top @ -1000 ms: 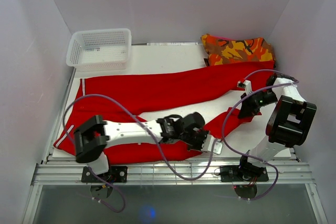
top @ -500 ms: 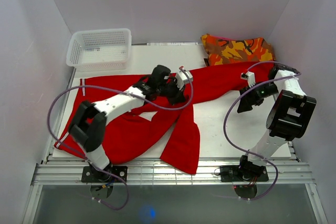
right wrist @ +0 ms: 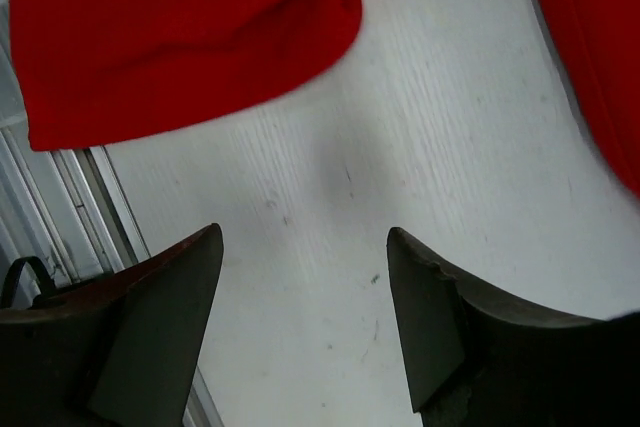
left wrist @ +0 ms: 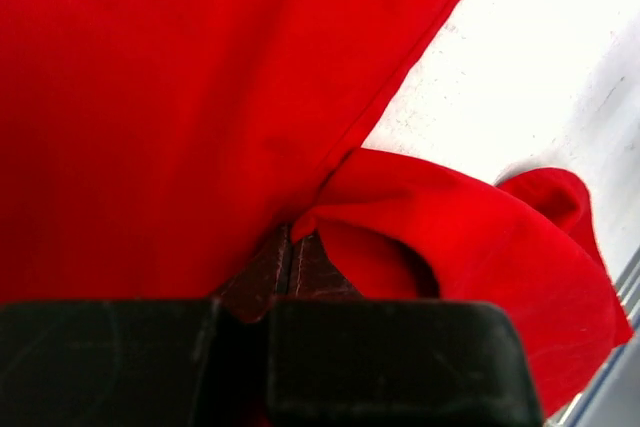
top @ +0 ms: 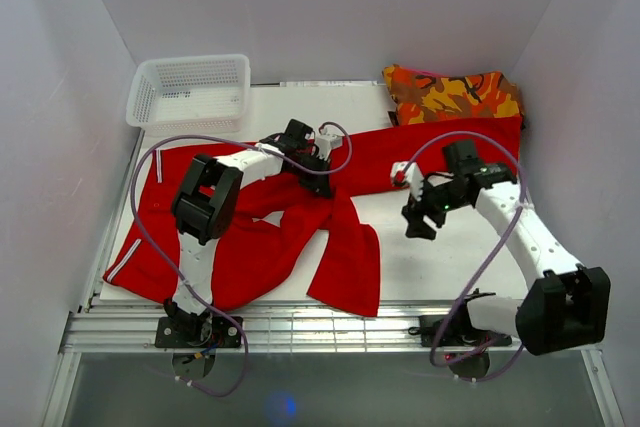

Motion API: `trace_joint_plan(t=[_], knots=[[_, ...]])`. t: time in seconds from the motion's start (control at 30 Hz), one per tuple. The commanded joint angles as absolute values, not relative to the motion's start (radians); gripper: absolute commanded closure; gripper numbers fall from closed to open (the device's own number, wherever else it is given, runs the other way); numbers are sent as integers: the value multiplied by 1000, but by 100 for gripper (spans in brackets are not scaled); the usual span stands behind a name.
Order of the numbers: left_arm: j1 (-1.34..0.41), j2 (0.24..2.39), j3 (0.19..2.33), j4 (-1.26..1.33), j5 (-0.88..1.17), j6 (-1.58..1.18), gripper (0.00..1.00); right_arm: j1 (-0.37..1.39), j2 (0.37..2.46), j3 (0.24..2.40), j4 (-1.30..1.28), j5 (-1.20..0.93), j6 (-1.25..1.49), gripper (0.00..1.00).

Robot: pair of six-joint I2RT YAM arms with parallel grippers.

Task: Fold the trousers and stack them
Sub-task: Flatten the trousers out

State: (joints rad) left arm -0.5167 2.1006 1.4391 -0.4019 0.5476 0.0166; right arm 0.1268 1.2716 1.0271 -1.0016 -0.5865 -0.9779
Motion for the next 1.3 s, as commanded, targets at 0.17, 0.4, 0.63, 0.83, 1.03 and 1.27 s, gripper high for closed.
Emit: trace_joint_plan(t=[0.17, 0.4, 0.63, 0.83, 1.03, 1.27], knots=[[-468, 2164, 1442, -486, 587, -40, 88, 680, 1271, 954, -631, -399, -663, 27], [-454, 2146, 1460, -506, 664, -48, 49, 995, 1506, 1069, -535, -330, -517, 29], [-416, 2017, 1408, -450, 787, -58, 22, 1152, 1650, 1103, -408, -218, -425, 30], [-388, 1909, 1394, -460, 810, -57, 21, 1209, 1773, 1114, -351, -163, -370, 29], [-302, 1807, 1351, -451, 816, -75, 19, 1235, 1847, 1071, -299, -83, -360, 28], [-161, 1680, 1338, -520, 805, -57, 19, 1238, 1793, 1061, -302, -63, -373, 92]])
